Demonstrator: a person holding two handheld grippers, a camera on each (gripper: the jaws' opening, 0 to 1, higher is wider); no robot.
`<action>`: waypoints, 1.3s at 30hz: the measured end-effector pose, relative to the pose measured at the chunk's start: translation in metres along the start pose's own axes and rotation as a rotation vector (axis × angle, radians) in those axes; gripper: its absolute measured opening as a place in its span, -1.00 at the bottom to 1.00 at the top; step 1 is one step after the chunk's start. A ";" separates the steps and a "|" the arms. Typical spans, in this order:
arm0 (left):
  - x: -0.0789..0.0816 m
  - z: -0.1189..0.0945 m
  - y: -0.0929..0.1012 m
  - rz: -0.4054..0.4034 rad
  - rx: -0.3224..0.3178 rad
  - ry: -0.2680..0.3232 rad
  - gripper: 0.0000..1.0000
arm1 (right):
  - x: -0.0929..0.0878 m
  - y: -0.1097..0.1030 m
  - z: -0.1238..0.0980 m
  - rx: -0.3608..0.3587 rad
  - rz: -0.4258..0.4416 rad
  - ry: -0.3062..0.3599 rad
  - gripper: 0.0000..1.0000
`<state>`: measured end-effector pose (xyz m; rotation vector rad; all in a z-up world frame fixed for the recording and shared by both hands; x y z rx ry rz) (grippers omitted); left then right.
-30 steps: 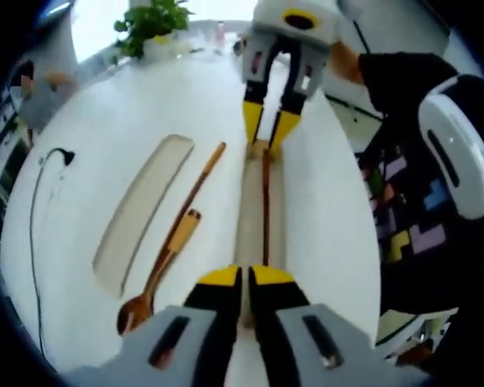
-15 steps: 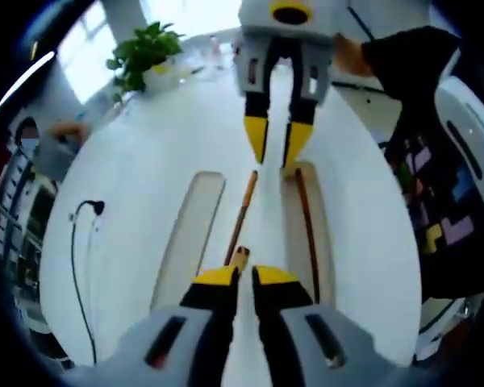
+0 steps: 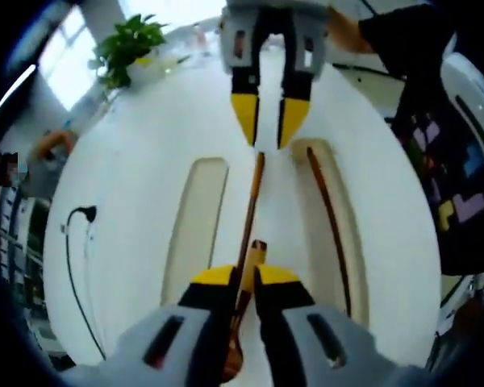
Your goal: Arrange the utensils inside the cutlery case until each visible utensil rests in its matching compartment.
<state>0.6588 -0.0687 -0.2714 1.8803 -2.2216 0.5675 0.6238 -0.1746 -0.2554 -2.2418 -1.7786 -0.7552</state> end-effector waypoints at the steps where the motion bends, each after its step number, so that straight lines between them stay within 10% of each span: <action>1: -0.002 0.002 -0.001 0.001 -0.002 -0.003 -0.81 | -0.001 0.000 0.001 0.000 0.002 -0.001 -0.76; 39: -0.015 0.040 -0.009 -0.033 -0.125 -0.150 -0.81 | -0.023 0.004 0.047 0.060 0.120 -0.072 -0.80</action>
Point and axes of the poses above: the point that each gripper's makers call its tool centre point, and the gripper's own axes: z roughly forward along the fingers, y roughly to its right, x roughly out of its top, the point moved 2 cm from there along -z, roughly backward along the fingers, and after that the axes turned 5 degrees about -y, right-handed, at the moved point
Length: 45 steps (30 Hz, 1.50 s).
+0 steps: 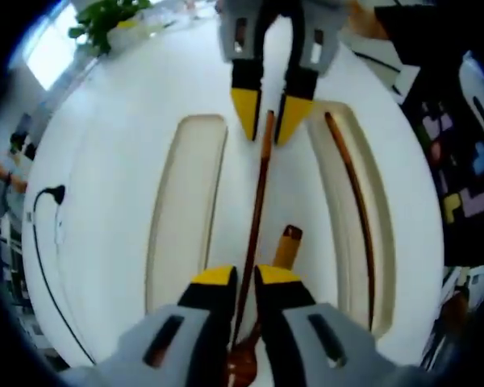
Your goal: Arrange the utensils inside the cutlery case until each visible utensil rests in its matching compartment.
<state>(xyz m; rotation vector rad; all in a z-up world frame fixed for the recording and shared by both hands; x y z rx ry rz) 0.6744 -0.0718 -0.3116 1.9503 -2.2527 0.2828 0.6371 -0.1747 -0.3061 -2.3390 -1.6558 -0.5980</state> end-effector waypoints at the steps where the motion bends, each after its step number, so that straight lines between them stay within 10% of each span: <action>1: 0.000 0.000 0.001 -0.002 -0.006 0.002 -0.81 | 0.000 0.000 0.001 0.001 -0.001 -0.003 -0.80; 18: -0.004 -0.002 0.001 -0.061 -0.027 -0.016 -0.85 | 0.001 0.006 0.010 0.041 -0.006 -0.008 -0.91; 45: 0.000 0.002 0.003 -0.013 0.106 -0.152 -0.93 | 0.002 0.013 0.012 0.072 -0.019 0.005 -0.92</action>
Point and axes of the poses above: the point that each gripper's makers call its tool centre point, and the gripper's own axes: z roughly forward along the fingers, y roughly to its right, x roughly out of its top, the point moved 2 cm from there along -z, roughly backward along the fingers, and after that the axes turned 5 degrees about -y, right-handed, at the moved point
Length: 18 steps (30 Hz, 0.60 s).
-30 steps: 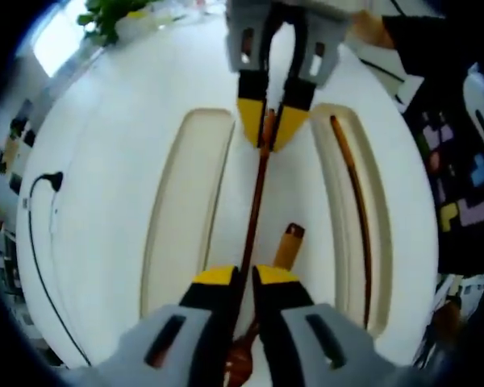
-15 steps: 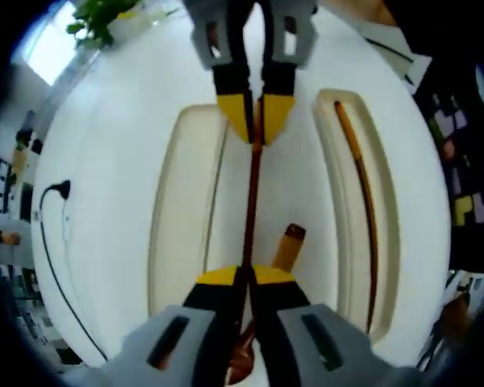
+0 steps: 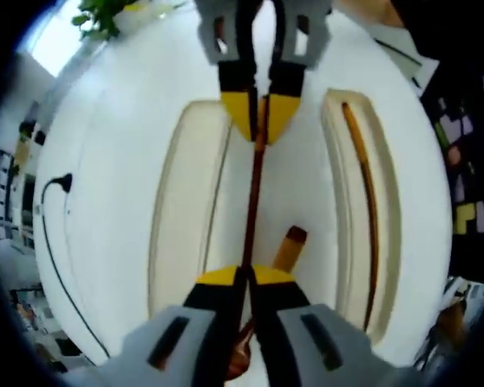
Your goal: Arrange the utensils inside the cutlery case until each visible utensil rests in its matching compartment.
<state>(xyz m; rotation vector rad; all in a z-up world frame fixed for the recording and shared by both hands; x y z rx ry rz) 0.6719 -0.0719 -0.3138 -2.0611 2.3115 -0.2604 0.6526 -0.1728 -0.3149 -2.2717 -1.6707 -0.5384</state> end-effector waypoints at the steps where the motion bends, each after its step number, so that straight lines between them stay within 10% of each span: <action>1: 0.001 0.000 0.001 -0.001 0.008 -0.010 -0.93 | 0.000 0.000 0.000 0.001 0.011 0.001 -0.92; 18: 0.001 -0.003 -0.003 0.042 0.030 -0.002 -0.95 | -0.002 0.005 -0.005 -0.037 0.021 0.066 -0.91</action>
Point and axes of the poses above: the point that each gripper's makers call its tool centre point, and the gripper's own axes: z roughly forward along the fingers, y roughly to its right, x roughly out of its top, the point moved 2 cm from there along -z, roughly backward along the fingers, and after that the axes turned 5 degrees about -y, right-handed, at the moved point
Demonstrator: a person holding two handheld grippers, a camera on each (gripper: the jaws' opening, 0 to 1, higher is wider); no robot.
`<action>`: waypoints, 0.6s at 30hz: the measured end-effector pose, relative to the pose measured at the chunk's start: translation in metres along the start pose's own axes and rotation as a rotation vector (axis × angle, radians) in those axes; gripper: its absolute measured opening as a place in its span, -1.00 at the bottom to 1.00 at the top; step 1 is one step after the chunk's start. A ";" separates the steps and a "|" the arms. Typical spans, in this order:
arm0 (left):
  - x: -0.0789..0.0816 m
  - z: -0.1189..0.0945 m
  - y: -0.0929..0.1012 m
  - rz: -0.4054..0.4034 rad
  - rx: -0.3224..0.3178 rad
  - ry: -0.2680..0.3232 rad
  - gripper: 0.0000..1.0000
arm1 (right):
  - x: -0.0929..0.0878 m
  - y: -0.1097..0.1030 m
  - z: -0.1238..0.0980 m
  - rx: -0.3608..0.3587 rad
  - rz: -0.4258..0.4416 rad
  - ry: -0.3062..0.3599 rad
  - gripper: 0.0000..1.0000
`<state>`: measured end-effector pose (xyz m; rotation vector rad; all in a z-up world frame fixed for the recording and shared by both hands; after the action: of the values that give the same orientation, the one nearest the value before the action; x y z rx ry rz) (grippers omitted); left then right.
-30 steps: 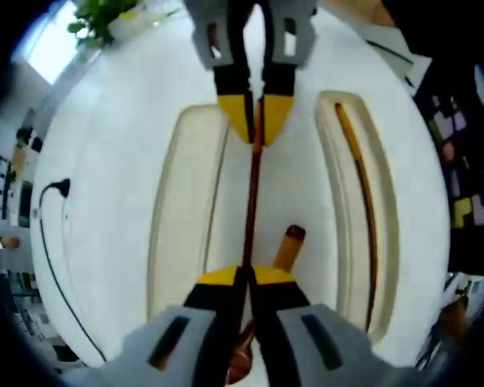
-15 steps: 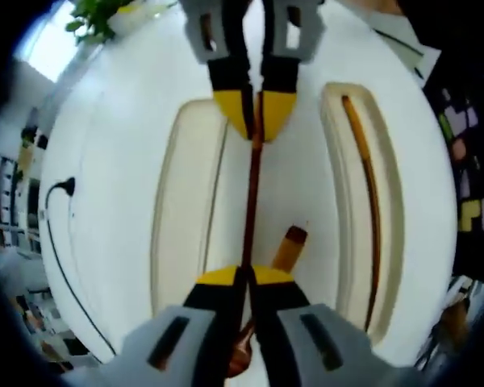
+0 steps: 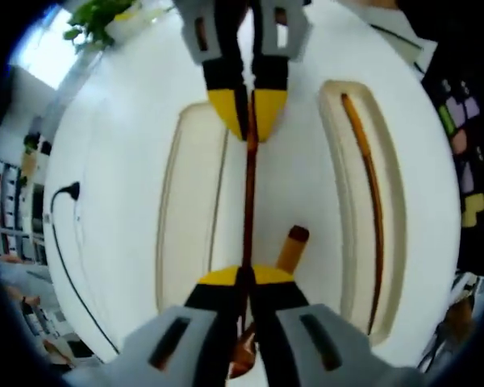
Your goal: Arrange the utensils inside the cutlery case until each visible utensil rests in its matching compartment.
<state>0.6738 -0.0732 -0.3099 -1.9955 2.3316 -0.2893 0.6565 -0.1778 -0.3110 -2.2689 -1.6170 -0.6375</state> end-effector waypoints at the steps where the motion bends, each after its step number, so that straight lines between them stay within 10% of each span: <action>1: 0.001 -0.001 -0.001 0.034 0.011 0.001 -0.95 | 0.000 0.000 -0.001 -0.004 -0.010 -0.005 -0.91; 18: 0.006 -0.031 0.005 0.017 0.047 0.032 -0.95 | 0.009 -0.008 -0.027 -0.056 -0.033 0.034 -0.91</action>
<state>0.6631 -0.0751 -0.2796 -1.9633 2.3371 -0.3745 0.6467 -0.1802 -0.2835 -2.2622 -1.6429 -0.7345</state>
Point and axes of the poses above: the point that each gripper's makers call its tool centre point, and the gripper's own axes: z roughly forward along the fingers, y roughly to its right, x roughly out of its top, the point moved 2 cm from there along -z, roughly backward along the fingers, and after that the axes turned 5 degrees about -y, right-handed, at the moved point
